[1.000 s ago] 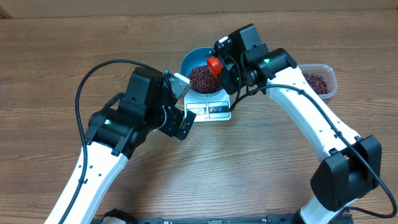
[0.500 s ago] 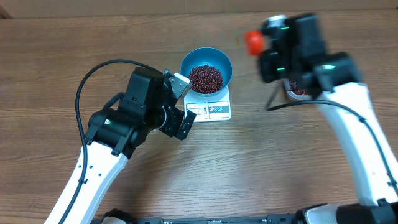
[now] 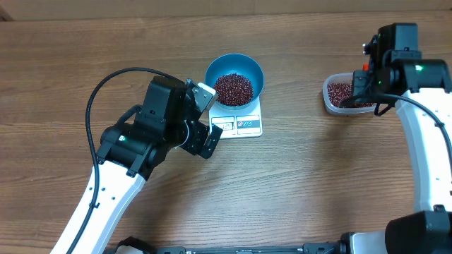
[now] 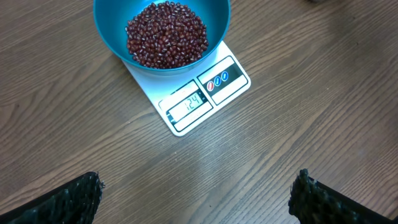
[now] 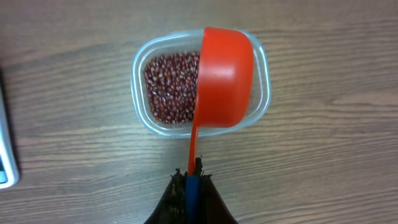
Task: Scoop item into bowl and weigh 150g on scale
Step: 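Move the empty scoop back to the bean tub with the right gripper, then dip the scoop into the beans again with the right gripper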
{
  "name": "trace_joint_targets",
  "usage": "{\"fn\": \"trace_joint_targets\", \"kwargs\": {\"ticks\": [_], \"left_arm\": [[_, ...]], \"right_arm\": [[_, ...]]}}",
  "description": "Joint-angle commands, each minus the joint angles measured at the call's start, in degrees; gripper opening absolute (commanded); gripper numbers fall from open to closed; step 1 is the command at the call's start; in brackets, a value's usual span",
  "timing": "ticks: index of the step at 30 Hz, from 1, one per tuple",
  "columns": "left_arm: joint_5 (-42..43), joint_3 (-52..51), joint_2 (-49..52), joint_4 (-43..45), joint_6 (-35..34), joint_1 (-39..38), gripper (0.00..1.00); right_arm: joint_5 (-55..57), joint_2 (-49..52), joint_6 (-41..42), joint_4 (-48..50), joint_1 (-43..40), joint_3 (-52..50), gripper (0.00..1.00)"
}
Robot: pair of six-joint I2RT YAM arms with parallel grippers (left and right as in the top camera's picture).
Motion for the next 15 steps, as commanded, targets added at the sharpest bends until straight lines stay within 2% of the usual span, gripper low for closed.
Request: {"fn": "trace_joint_targets", "kwargs": {"ticks": [1,15], "left_arm": [[0.9,-0.3,-0.1,-0.1,1.1,0.3,1.00],[0.9,-0.3,-0.1,-0.1,1.1,0.3,0.99]], "right_arm": [[1.6,2.8,0.6,0.6,-0.1,-1.7,0.04],[6.4,13.2,0.6,2.9,0.0,-2.6,0.04]]}}
